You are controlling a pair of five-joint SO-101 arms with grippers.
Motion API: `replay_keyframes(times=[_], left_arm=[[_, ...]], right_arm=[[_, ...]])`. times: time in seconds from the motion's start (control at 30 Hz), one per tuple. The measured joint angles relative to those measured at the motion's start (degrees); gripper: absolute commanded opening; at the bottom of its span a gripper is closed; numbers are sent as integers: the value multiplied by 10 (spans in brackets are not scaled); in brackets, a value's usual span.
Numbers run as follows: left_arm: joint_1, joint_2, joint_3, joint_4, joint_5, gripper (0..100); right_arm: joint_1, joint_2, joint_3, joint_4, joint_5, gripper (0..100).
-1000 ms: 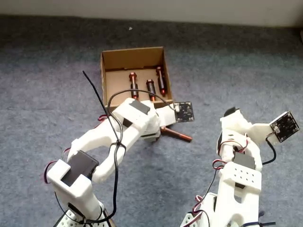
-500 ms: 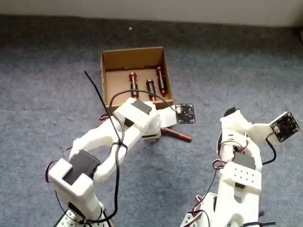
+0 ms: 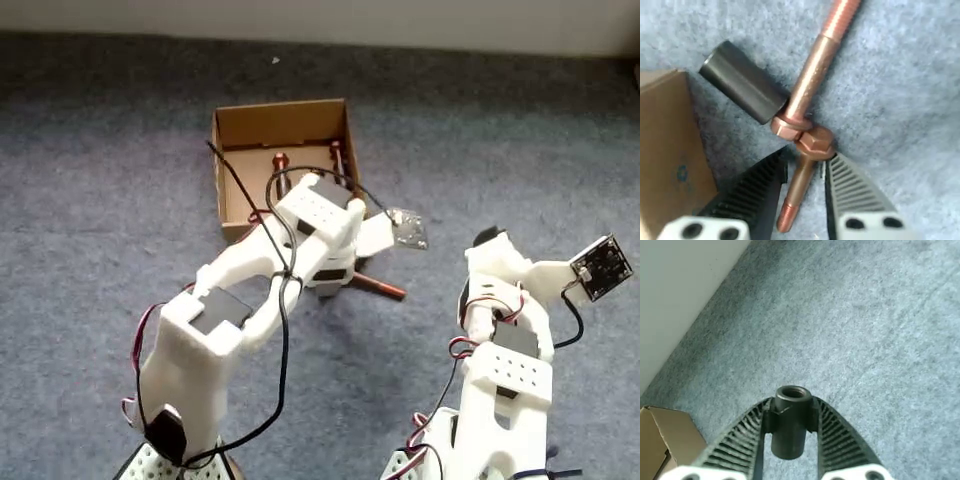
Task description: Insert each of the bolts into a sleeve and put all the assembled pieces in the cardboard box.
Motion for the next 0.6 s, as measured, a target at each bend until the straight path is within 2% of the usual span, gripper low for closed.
replay_keyframes(times=[0.27, 0.43, 0.6], left_arm=[[2, 22, -29, 41, 4, 6], [2, 12, -28, 46, 69, 6], [-2, -67, 36, 43, 102, 6]], right_arm=[[0, 0, 0, 0, 0, 4], [0, 0, 0, 0, 0, 4], [1, 0, 0, 0, 20, 4]])
